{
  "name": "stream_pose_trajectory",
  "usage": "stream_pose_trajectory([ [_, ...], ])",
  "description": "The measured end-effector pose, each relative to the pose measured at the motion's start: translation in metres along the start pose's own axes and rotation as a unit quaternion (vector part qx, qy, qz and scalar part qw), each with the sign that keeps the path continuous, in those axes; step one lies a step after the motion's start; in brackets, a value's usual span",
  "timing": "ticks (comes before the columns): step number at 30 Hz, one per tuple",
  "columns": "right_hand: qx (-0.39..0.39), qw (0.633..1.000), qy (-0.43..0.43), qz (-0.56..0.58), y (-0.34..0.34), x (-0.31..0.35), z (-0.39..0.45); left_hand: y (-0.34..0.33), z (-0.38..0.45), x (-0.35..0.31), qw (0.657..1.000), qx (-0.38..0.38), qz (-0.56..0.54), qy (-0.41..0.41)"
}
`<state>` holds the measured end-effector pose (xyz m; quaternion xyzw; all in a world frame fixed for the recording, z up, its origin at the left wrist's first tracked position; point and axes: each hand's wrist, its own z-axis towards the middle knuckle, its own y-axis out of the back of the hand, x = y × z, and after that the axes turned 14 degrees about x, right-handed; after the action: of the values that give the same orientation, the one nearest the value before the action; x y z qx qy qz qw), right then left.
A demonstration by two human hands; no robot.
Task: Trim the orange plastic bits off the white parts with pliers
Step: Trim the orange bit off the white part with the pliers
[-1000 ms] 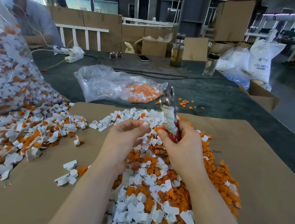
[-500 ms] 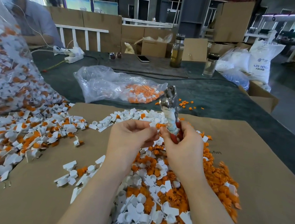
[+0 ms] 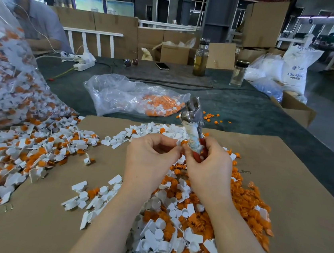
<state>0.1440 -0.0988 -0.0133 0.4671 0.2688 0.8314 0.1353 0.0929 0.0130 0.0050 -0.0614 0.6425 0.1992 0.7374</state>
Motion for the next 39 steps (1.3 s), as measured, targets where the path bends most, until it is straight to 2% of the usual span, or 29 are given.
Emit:
stream_pose_trajectory([
  [5,0.019,1.0,-0.01,-0.003,0.001,-0.001,0.001,-0.002,0.001,0.001,1.0,-0.004,0.0,-0.003],
  [17,0.106,0.991,-0.014,0.077,0.008,-0.001,0.004,0.0,0.004,0.005,0.999,-0.035,0.02,0.008],
  [26,0.15,0.983,-0.035,0.099,0.015,-0.002,0.004,0.008,0.006,0.005,0.997,-0.039,-0.066,-0.007],
  [30,0.22,0.967,-0.044,0.123,0.025,-0.003,0.003,0.012,0.007,0.007,0.995,-0.037,-0.093,-0.017],
  [33,0.288,0.952,-0.042,0.095,0.029,-0.004,0.002,0.016,0.007,0.008,0.992,-0.025,-0.12,-0.031],
  [39,0.358,0.93,-0.049,0.067,0.03,-0.004,0.002,0.025,0.009,0.011,0.988,-0.008,-0.15,-0.048],
])
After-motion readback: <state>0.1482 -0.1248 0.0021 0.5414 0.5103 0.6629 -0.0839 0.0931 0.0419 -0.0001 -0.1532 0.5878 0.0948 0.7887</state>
